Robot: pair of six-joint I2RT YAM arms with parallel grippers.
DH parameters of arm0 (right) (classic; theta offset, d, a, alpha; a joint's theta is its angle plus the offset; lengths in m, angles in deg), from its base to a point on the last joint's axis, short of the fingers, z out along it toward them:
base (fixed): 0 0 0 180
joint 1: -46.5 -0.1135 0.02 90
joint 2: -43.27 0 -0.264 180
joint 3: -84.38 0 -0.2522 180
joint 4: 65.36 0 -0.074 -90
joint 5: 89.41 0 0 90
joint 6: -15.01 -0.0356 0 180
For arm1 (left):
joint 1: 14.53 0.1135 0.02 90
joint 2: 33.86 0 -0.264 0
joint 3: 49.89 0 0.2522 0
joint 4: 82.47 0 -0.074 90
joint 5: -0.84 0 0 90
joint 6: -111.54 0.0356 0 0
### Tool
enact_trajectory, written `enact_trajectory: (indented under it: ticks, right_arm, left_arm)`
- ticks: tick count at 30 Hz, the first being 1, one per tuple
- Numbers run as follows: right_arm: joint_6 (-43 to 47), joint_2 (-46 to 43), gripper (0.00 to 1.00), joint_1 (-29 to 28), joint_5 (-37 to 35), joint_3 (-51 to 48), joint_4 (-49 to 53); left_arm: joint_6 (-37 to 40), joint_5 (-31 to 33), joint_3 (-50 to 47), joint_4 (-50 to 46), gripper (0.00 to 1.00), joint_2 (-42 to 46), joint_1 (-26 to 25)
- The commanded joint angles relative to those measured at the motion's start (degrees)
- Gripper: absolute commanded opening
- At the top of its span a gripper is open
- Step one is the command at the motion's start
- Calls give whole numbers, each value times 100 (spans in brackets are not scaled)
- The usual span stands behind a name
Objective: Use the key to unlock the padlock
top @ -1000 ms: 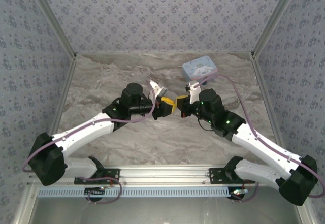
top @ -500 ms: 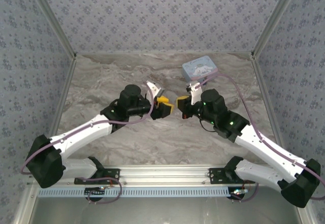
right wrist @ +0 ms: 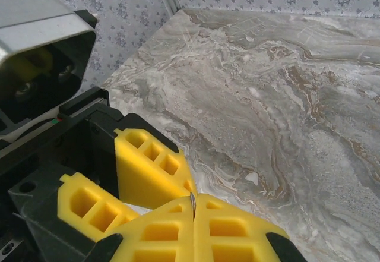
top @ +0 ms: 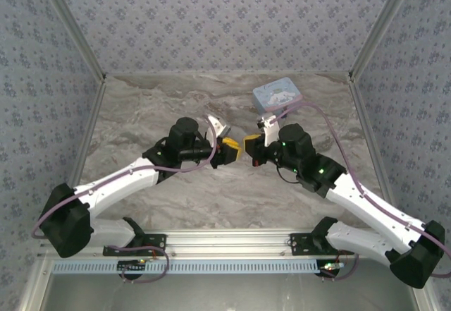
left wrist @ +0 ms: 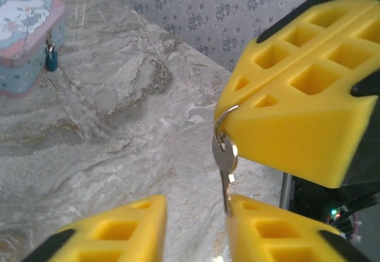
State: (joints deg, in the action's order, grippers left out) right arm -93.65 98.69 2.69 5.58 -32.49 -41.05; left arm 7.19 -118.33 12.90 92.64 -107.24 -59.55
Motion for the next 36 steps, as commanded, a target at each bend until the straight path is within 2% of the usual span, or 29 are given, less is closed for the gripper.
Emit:
enact_trajectory:
  ticks: [1,6,12,16,20,23,29,36]
  right_arm:
    - [-92,-24,0,-5,133,75,-59]
    - [-168,-56,0,13,267,113,46]
    - [-479,-96,2,300,822,241,474]
    - [-766,-228,21,571,1324,239,556]
    - [-1121,-446,45,852,1765,250,605]
    - [-1670,-564,55,1298,2176,203,696]
    - [-3246,-506,57,2305,3624,-192,522]
    - [-3802,-294,57,2328,4220,-409,555]
  left_arm:
    - [103,-159,196,48,20,-16,10]
    - [291,1,255,-147,2,17,14]
    - [1030,201,320,-385,0,233,-1]
    - [1833,316,483,-763,0,294,-30]
    - [2742,943,646,-1131,0,334,-225]
    - [3493,1460,628,-1159,0,390,-405]
    - [5369,2238,670,-1313,0,383,-825]
    - [6257,2564,973,-1672,0,135,-1029]
